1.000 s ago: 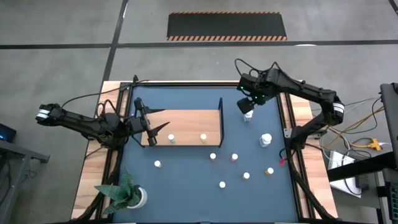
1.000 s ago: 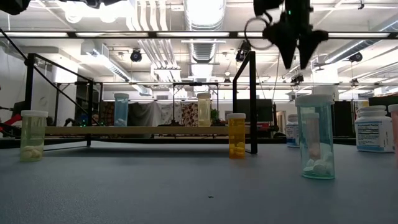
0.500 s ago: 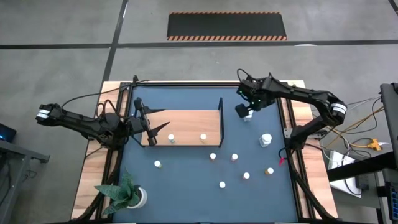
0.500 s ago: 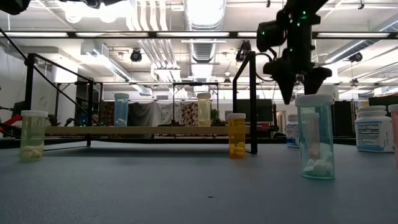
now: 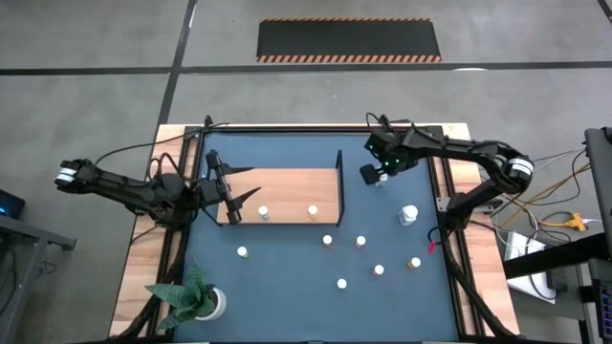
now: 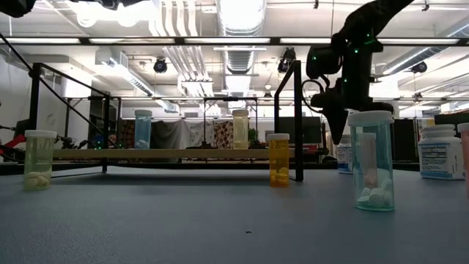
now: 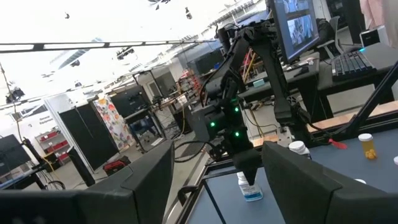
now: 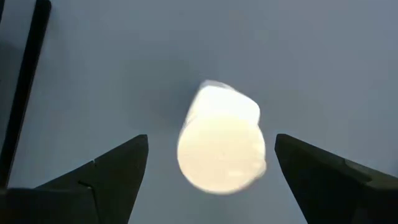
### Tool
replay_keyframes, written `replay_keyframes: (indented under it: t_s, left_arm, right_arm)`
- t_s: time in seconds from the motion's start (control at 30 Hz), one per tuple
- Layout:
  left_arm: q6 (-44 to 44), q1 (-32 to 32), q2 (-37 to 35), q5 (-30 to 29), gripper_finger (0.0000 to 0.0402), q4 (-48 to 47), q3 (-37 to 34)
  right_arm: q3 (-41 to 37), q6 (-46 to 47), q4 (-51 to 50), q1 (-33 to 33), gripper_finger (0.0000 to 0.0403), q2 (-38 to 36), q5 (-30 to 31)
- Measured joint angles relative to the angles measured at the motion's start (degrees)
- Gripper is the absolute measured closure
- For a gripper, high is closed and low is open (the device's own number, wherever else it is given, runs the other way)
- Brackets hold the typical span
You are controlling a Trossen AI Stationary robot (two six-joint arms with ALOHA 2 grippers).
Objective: Pick and place medicine bottles onto shelf by color
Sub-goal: Put the top white pill bottle on the shelf
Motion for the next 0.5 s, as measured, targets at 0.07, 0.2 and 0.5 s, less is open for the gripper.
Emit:
replay_keyframes:
  t_s: [0.07,0.2,0.5]
  left_arm:
    - [0.0,0.0,0.0,0.0,0.0175,0.0,0.0]
    - [0.0,0.0,0.0,0.0,0.0175,-0.1,0.0]
    - [0.0,0.0,0.0,0.0,0.0175,0.0,0.0]
  right_arm:
    - [-0.8,0.0,1.6,0.0,0.0071,0.0,0.1]
    - [-1.3,0.0,3.0,0.0,0.0085,0.0,0.5]
    - [-1.3,0.4,3.3,0.0,0.0142,0.0,0.6]
